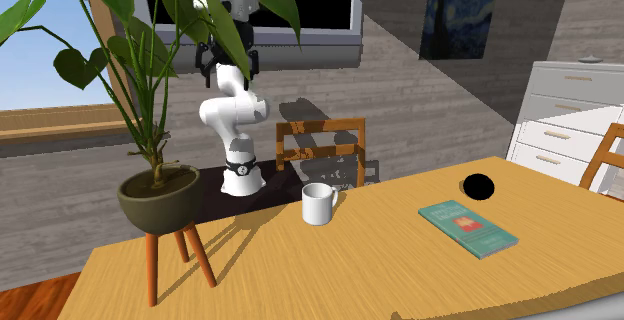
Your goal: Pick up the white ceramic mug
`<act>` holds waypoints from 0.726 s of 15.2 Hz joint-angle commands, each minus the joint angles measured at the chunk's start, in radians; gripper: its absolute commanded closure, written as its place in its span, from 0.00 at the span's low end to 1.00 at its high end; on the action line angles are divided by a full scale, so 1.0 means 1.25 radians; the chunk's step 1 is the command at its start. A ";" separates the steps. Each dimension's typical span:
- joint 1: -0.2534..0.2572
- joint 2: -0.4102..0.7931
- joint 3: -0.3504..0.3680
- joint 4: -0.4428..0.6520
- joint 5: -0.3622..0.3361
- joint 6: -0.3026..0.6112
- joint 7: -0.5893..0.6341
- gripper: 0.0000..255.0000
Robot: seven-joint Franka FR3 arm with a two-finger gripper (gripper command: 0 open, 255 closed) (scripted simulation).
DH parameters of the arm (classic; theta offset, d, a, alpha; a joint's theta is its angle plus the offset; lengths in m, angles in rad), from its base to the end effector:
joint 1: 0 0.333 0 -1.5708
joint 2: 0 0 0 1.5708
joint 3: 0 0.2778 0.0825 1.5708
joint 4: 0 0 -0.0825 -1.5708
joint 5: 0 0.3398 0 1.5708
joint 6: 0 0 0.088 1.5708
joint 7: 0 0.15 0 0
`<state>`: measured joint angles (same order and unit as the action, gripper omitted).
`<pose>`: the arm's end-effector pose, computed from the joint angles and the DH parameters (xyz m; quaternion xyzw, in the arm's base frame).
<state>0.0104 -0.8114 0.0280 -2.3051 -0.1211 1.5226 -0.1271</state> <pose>0.2803 -0.0060 0.5465 0.9946 0.0745 0.0109 0.0711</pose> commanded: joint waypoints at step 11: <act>0.035 0.008 0.078 -0.218 0.095 0.199 0.133 0.00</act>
<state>0.0481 -0.7960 0.1150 -2.5441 -0.0159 1.7446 0.0217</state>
